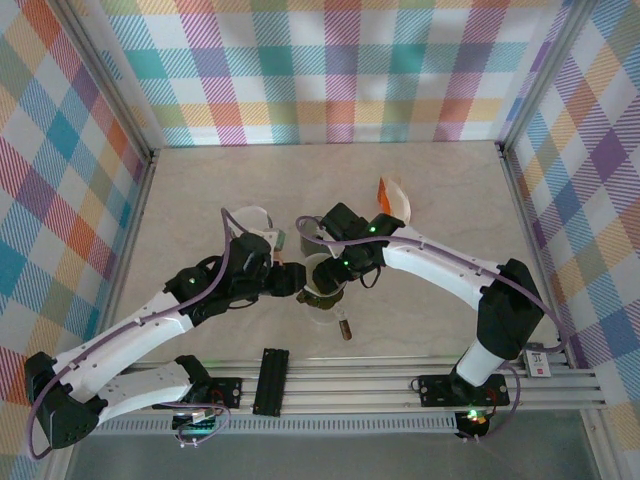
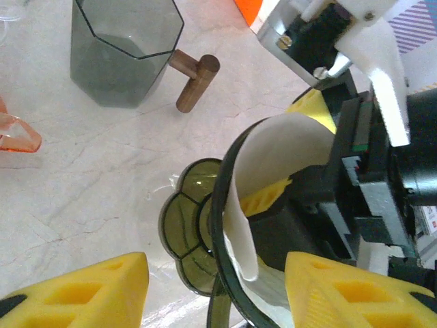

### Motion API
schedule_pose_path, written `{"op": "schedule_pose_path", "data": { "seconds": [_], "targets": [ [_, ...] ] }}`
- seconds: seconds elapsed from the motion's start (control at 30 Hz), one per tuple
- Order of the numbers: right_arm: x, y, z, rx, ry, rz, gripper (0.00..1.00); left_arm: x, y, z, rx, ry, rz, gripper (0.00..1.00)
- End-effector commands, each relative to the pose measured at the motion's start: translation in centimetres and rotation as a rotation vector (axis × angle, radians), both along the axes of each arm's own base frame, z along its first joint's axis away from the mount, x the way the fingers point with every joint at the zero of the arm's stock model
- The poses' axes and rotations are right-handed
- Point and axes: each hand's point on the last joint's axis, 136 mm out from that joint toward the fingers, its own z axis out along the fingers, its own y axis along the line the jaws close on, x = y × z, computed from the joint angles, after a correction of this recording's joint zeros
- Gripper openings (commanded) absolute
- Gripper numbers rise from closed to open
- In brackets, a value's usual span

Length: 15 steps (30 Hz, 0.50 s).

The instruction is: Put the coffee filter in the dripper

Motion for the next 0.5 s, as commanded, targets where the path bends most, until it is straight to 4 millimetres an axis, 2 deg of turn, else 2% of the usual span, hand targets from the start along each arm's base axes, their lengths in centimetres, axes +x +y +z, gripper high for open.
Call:
{"op": "schedule_pose_path", "data": {
  "seconds": [0.0, 0.07, 0.27, 0.33, 0.47],
  "targets": [
    [-0.5, 0.1, -0.8, -0.010, 0.017, -0.002, 0.83, 0.2, -0.2, 0.1, -0.040, -0.001, 0.003, 0.58],
    [-0.5, 0.2, -0.8, -0.007, 0.018, -0.002, 0.83, 0.2, 0.0, -0.2, -0.027, 0.012, 0.010, 0.57],
    [-0.5, 0.1, -0.7, -0.012, 0.016, -0.007, 0.83, 0.2, 0.5, -0.7, -0.017, 0.026, 0.026, 0.35],
    [-0.5, 0.1, -0.8, -0.012, 0.018, -0.007, 0.83, 0.2, 0.3, -0.3, -0.036, 0.022, 0.019, 0.37],
    [-0.5, 0.1, -0.7, -0.010, 0.017, -0.008, 0.83, 0.2, -0.6, 0.6, -0.090, 0.010, -0.011, 0.51]
  ]
}}
